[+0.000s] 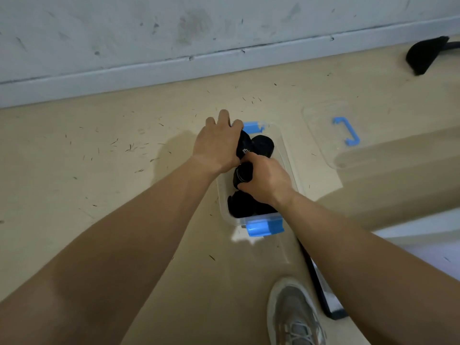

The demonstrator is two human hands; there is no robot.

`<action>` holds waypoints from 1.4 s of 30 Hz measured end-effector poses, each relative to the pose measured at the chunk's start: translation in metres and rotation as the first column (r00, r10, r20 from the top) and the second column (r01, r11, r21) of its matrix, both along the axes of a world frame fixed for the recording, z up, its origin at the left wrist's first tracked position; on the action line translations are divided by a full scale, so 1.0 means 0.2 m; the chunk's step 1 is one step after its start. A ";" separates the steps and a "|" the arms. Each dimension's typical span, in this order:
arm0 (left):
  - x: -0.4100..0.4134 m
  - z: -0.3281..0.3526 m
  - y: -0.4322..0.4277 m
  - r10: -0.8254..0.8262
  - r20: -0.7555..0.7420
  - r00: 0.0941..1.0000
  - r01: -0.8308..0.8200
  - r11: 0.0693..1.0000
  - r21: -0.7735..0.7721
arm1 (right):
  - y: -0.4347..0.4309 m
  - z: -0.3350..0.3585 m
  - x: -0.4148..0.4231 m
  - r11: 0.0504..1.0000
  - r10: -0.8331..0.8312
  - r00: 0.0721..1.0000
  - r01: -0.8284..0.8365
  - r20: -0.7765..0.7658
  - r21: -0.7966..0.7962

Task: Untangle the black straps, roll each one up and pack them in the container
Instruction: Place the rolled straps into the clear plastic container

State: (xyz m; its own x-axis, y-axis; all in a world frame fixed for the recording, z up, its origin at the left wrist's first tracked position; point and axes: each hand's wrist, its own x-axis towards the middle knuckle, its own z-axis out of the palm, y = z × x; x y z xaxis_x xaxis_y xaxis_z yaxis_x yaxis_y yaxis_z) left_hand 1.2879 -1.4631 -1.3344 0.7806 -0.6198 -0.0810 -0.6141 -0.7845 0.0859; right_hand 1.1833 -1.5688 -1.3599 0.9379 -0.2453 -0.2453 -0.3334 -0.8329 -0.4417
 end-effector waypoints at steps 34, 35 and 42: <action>-0.17 -0.17 0.28 -0.055 -0.073 0.996 0.037 0.974 -0.223 | 0.16 0.06 -0.19 0.984 -0.173 0.969 0.177 0.178 -0.008; -0.19 -0.15 0.31 -0.077 -0.065 0.995 0.065 0.983 -0.174 | 0.16 0.08 -0.24 0.968 -0.239 0.946 0.250 0.219 -0.023; -0.42 0.02 0.58 -0.054 -0.185 0.981 0.077 0.990 0.118 | 0.33 0.14 -0.55 0.801 -0.597 0.800 0.591 0.053 0.098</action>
State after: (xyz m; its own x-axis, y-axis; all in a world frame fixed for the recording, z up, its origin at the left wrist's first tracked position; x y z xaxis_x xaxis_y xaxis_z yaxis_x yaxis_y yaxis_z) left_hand 1.2042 -1.3477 -1.3295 0.7040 -0.6454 -0.2963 -0.6476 -0.7547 0.1052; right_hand 1.0740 -1.5030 -1.3313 0.6303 -0.7452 -0.2178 -0.7144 -0.4469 -0.5385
